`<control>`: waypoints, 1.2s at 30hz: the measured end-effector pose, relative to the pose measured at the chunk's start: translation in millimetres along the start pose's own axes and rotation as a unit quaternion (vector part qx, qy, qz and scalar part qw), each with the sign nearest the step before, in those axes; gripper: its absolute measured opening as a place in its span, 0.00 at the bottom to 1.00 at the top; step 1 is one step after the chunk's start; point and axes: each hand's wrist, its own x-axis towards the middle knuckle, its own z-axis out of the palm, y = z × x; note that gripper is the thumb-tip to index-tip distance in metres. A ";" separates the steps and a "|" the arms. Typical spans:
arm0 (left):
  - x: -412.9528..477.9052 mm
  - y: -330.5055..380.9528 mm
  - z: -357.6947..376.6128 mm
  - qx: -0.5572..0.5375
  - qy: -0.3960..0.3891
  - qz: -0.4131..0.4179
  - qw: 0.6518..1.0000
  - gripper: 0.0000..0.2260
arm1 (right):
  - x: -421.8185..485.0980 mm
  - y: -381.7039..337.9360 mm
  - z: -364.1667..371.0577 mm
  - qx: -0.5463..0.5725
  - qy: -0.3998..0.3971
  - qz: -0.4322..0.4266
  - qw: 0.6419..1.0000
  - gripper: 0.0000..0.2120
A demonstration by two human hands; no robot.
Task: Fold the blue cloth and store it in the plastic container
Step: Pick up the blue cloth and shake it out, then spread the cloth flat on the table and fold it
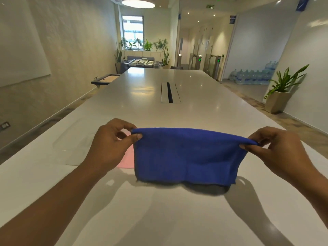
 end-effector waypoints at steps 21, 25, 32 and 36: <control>-99.1 -38.2 5.1 0.186 -0.391 0.011 0.901 0.22 | -153.9 -9.2 42.5 0.014 -0.199 0.116 0.973 0.11; -67.5 -34.9 58.4 0.208 -0.351 0.043 0.912 0.22 | -166.3 -40.5 49.4 0.084 -0.248 0.095 0.960 0.13; -36.6 -54.8 102.3 0.275 -0.369 0.017 0.888 0.26 | -153.7 -33.3 59.4 0.092 -0.220 0.127 0.963 0.06; -31.4 -56.2 104.5 0.172 -0.386 -0.019 0.906 0.22 | -135.5 -7.5 71.3 0.107 -0.182 0.125 0.969 0.07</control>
